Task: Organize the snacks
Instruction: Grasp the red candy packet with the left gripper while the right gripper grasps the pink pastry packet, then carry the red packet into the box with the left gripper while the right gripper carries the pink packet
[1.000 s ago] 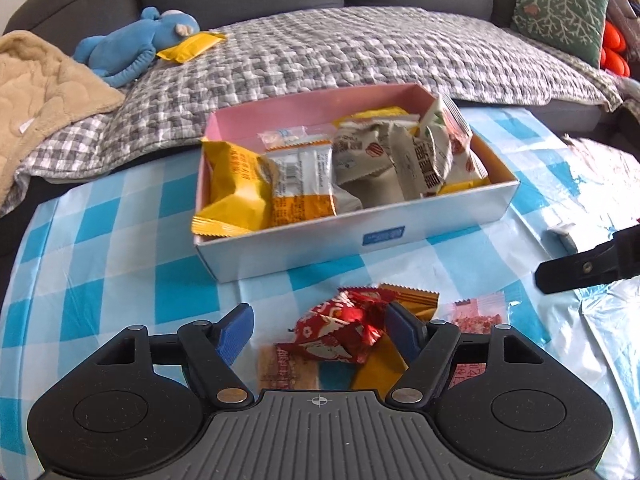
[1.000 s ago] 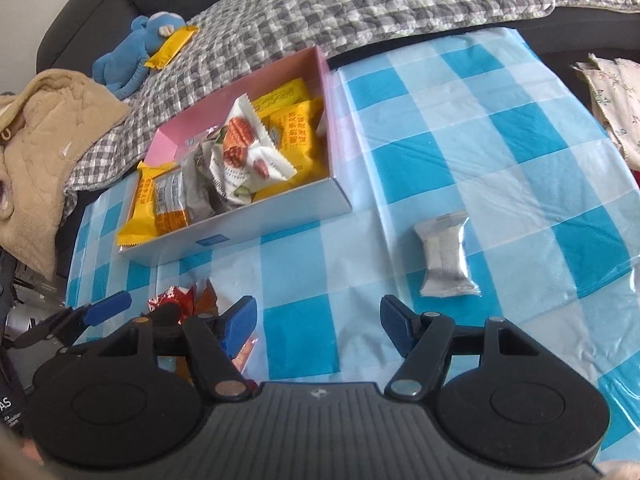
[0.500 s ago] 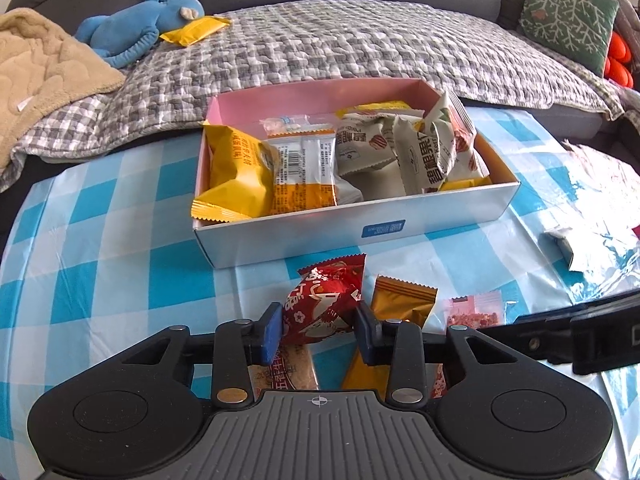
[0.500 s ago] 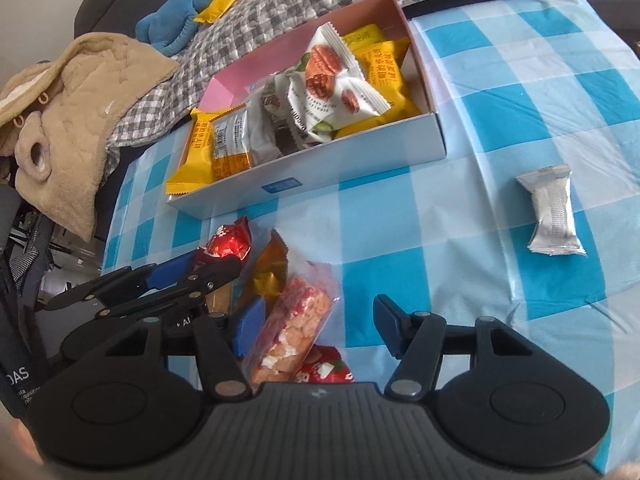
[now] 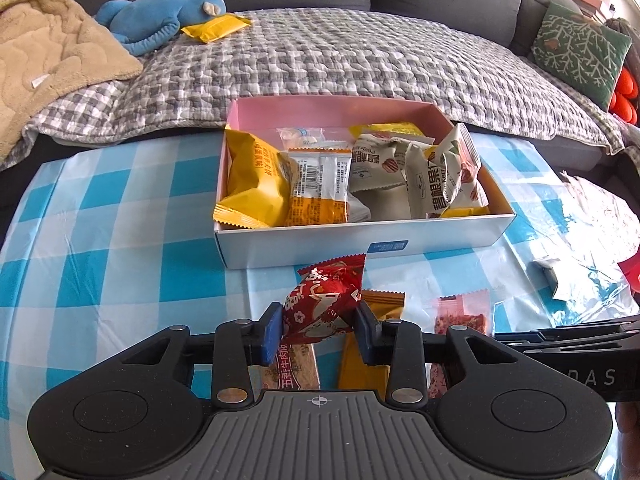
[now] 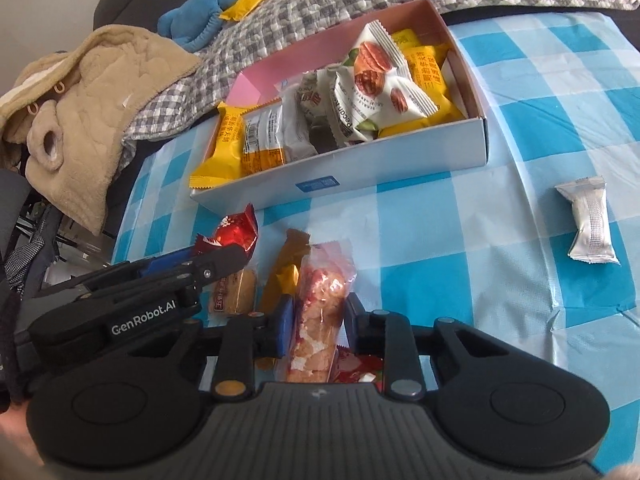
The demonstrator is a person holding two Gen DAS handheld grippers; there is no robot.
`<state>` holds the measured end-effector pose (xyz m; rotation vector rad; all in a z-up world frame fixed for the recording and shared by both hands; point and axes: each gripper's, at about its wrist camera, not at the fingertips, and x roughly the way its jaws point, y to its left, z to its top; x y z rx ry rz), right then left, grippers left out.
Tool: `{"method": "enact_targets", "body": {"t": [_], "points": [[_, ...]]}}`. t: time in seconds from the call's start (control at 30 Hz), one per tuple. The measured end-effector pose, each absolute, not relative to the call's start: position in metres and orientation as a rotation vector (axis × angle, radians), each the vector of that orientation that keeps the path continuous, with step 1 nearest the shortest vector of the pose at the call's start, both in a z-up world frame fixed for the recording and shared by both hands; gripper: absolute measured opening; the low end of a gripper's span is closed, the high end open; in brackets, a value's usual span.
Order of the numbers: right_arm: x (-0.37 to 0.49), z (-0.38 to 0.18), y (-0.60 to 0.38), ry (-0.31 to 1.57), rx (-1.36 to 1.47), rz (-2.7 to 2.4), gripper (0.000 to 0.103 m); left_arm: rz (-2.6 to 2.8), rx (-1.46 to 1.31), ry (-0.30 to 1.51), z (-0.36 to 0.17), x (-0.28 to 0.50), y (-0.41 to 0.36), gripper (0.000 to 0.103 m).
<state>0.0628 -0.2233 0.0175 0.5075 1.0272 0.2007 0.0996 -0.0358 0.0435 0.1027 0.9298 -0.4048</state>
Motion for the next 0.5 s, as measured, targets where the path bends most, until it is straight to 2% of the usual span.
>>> {"method": "enact_targets", "body": {"t": [0.5], "points": [[0.063,0.035,-0.225,0.944,0.470,0.175,0.020,-0.406,0.060,0.918,0.058,0.093,-0.032,0.035]]}}
